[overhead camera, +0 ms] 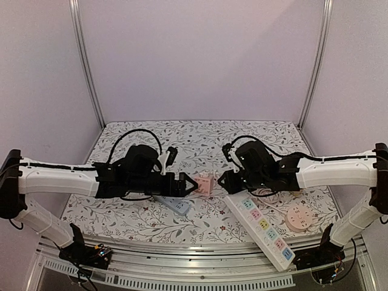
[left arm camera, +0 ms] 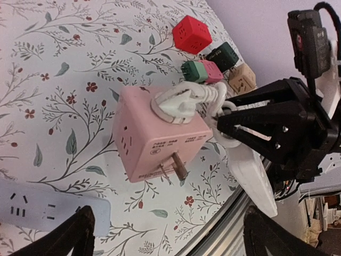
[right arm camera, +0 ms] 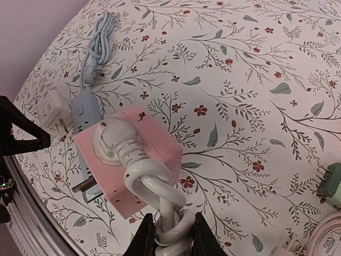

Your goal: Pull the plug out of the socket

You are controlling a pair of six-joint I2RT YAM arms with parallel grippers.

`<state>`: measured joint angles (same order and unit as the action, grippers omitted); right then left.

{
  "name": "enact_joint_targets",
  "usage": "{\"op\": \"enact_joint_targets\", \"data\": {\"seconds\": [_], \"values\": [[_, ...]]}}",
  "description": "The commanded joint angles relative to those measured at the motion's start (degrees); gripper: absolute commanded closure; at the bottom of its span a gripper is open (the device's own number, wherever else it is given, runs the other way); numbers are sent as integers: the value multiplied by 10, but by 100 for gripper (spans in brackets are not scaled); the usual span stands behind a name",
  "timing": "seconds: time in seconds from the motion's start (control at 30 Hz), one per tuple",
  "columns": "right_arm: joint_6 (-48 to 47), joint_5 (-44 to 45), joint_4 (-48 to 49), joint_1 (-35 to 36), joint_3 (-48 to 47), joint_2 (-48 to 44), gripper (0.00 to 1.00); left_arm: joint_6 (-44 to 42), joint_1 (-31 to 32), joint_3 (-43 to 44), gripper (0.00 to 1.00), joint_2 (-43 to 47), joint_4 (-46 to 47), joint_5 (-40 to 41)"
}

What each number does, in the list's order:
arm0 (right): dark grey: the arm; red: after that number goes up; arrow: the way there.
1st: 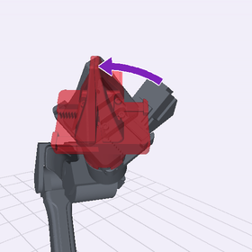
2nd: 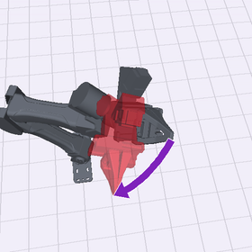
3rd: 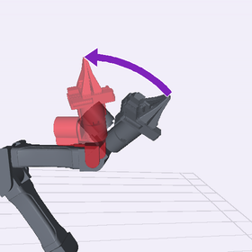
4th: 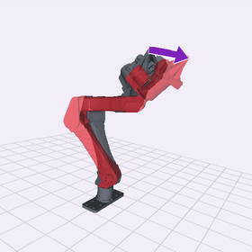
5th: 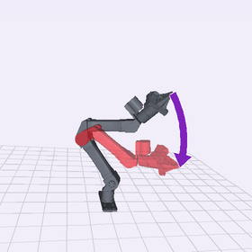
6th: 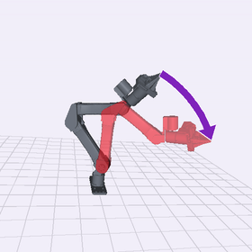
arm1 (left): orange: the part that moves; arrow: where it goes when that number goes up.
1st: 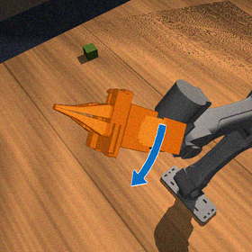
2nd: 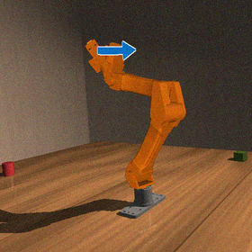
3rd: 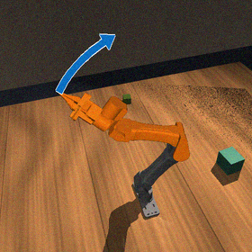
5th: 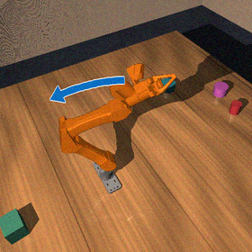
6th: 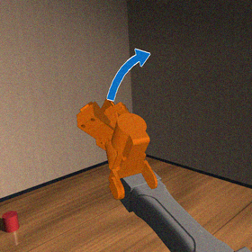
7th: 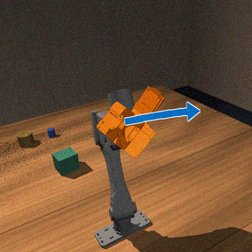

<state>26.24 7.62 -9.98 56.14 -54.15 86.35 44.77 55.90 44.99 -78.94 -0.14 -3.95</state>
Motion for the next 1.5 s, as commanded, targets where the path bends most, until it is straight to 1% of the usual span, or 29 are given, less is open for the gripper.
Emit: {"op": "enact_joint_targets", "data": {"seconds": [0.0,0.27,0.47,0.67,0.83,1.0,1.13,1.27,1.47], "values": [[27,-9,11,13,2,-44,100,-26,23,33,1,-38,41,-1],[49,-19,-5,21,-6,-74,100,-59,44,68,0,-80,51,10],[71,-31,-5,21,-8,-86,100,-62,54,65,1,-84,41,62],[97,-34,-7,22,-16,-85,100,-83,75,83,0,-96,16,111],[110,-45,-7,22,-25,-80,100,-86,79,92,1,-115,11,131],[116,-54,-6,23,-25,-84,100,-88,82,100,7,-128,5,145],[121,-62,-6,23,-25,-86,100,-91,83,105,15,-134,3,153],[128,-64,-6,24,-24,-86,100,-97,84,108,29,-136,3,157],[140,-69,-4,23,-25,-82,100,-124,88,110,38,-138,5,152]]}}
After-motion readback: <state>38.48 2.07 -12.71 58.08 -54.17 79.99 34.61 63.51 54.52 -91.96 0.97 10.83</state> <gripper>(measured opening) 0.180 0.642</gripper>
